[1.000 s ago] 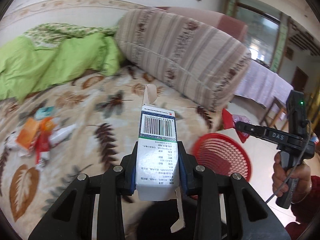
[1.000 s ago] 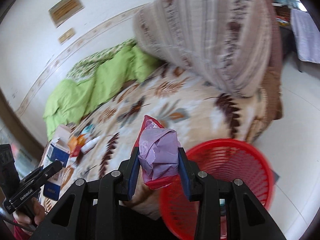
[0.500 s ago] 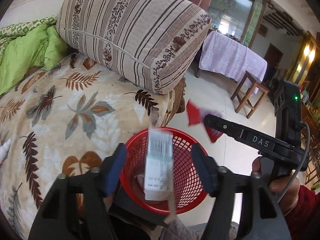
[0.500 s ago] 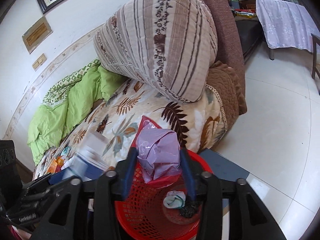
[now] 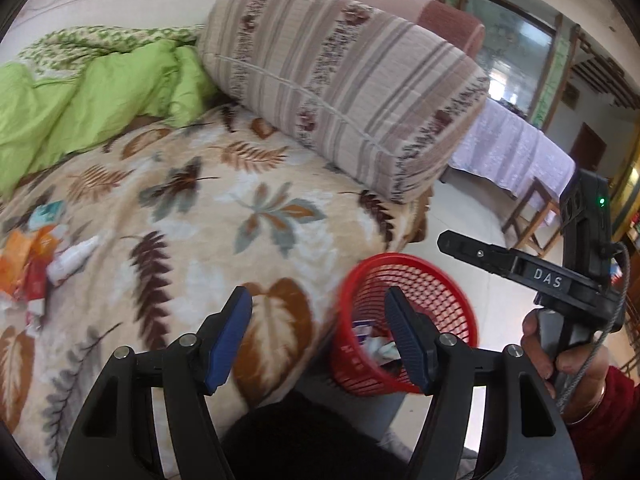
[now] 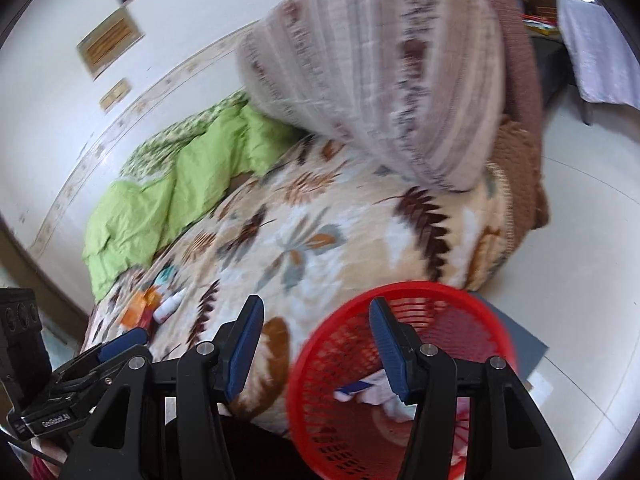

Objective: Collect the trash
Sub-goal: 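Return both tools to the bed and grasp the red cigarette pack with the right tool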

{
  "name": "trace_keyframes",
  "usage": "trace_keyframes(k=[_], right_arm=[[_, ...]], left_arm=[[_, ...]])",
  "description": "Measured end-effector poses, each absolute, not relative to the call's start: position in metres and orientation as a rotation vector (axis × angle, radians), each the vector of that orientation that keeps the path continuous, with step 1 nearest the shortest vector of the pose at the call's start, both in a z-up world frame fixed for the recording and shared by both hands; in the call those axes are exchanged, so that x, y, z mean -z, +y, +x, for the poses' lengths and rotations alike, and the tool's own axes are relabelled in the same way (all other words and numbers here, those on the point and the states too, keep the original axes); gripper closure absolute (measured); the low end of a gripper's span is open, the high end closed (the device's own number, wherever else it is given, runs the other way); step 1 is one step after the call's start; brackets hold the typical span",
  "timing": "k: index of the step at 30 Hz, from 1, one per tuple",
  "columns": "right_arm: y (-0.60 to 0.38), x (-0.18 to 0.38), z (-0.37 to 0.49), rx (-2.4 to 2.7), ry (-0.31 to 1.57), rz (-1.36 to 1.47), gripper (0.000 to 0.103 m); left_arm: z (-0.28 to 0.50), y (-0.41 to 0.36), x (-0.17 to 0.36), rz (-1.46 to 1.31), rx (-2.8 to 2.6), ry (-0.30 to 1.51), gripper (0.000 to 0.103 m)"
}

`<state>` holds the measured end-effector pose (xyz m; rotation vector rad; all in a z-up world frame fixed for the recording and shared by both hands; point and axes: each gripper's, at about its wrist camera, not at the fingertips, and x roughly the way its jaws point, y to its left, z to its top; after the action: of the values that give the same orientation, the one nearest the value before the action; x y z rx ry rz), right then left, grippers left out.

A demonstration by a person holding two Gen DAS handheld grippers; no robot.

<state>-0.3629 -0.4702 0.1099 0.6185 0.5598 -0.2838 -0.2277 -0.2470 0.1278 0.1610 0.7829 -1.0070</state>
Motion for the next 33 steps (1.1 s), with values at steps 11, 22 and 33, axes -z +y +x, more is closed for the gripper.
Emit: trace_keyframes(k=[11, 22, 33], right_arm=[[-0.366, -0.111, -0.256, -0.002, 0.666, 0.489, 0.045], [-0.255, -0.083, -0.128, -0.203, 0.824, 0.444, 0.045], [-0.199, -0.023, -0.009, -0.234, 0.940, 0.635, 0.076]], left_arm=[[-0.158, -0.114, -0.103, 0.067, 0.693, 0.777, 0.036], [-0.060, 0.028, -0.060, -0.254, 0.326, 0.842, 0.036], [-0.050, 0.045, -0.059, -0.287, 0.293, 0.826, 0.036]])
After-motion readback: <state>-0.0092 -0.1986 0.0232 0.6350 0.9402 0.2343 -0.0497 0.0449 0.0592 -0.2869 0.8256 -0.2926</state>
